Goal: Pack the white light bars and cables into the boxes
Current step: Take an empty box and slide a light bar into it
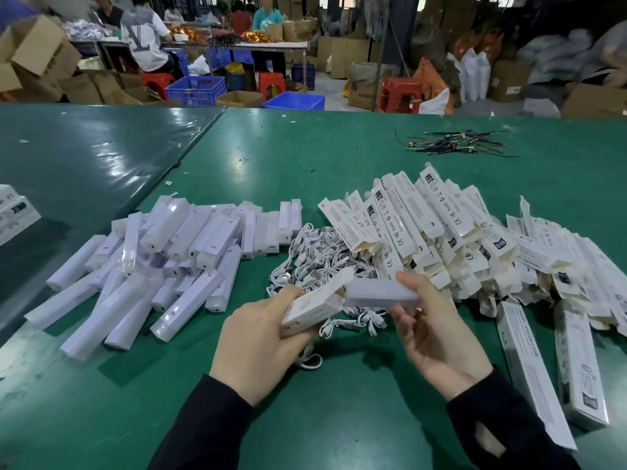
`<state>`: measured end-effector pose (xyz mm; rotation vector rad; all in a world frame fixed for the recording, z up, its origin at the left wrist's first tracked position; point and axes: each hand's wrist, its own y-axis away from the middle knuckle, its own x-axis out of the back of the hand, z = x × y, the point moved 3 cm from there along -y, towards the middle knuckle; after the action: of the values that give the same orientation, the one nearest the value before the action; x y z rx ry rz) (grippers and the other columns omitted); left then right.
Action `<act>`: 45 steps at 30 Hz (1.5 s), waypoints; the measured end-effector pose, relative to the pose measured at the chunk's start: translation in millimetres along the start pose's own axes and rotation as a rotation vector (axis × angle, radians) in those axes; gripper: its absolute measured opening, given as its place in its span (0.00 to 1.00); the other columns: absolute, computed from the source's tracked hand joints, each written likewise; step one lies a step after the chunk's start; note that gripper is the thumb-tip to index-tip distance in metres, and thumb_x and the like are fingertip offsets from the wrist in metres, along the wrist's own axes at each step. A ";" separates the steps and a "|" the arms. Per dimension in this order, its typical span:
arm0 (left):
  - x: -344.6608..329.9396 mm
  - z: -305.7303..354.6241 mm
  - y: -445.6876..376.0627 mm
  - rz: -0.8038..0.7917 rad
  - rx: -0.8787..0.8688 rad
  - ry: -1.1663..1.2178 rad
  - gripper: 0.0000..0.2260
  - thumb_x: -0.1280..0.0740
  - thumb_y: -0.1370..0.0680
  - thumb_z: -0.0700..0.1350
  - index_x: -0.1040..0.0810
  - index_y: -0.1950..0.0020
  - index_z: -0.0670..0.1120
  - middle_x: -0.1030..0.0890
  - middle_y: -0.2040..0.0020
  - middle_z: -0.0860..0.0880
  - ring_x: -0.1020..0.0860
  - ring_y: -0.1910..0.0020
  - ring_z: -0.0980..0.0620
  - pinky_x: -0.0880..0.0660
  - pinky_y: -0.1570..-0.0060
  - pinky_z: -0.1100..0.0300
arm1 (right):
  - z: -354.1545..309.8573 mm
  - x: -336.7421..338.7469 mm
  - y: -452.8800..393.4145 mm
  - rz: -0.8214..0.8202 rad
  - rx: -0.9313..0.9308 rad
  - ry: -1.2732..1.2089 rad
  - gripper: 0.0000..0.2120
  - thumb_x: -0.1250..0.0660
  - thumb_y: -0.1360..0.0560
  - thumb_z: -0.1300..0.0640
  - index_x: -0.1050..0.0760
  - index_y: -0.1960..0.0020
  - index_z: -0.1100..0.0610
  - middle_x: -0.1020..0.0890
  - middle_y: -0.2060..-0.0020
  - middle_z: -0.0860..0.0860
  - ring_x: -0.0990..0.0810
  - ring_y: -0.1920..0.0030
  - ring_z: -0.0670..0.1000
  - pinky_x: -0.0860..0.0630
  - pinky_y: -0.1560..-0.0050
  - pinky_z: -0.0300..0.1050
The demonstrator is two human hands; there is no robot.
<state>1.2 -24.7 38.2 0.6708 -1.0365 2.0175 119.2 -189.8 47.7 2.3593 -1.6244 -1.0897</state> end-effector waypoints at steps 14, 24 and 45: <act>-0.7 -3.0 -0.2 0.110 0.090 -0.018 0.12 0.29 0.28 0.57 0.26 0.55 0.52 0.21 0.68 0.54 0.25 0.69 0.46 0.28 0.71 0.53 | 3.7 -9.1 11.4 -0.042 0.381 0.029 0.17 0.26 0.40 0.50 0.21 0.58 0.60 0.17 0.70 0.54 0.20 0.74 0.47 0.25 0.75 0.33; 0.3 1.5 -0.1 0.060 -0.086 -0.261 0.13 0.21 0.37 0.45 0.22 0.58 0.47 0.23 0.69 0.52 0.25 0.72 0.46 0.36 0.74 0.61 | -6.6 -3.8 6.6 -0.108 0.346 0.292 0.05 0.29 0.30 0.61 0.23 0.62 0.62 0.21 0.76 0.53 0.26 0.81 0.47 0.31 0.80 0.34; -0.5 5.5 0.6 0.089 0.008 -0.323 0.17 0.19 0.39 0.46 0.22 0.56 0.44 0.23 0.70 0.50 0.26 0.74 0.45 0.39 0.76 0.61 | 30.8 -16.9 12.0 -0.259 0.840 0.740 0.13 0.40 0.22 0.44 0.20 0.49 0.49 0.19 0.49 0.46 0.19 0.48 0.52 0.21 0.47 0.53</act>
<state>1.6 -29.7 40.6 0.9946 -1.2635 2.0311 88.5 -170.9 38.5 2.9207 -1.6423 0.6060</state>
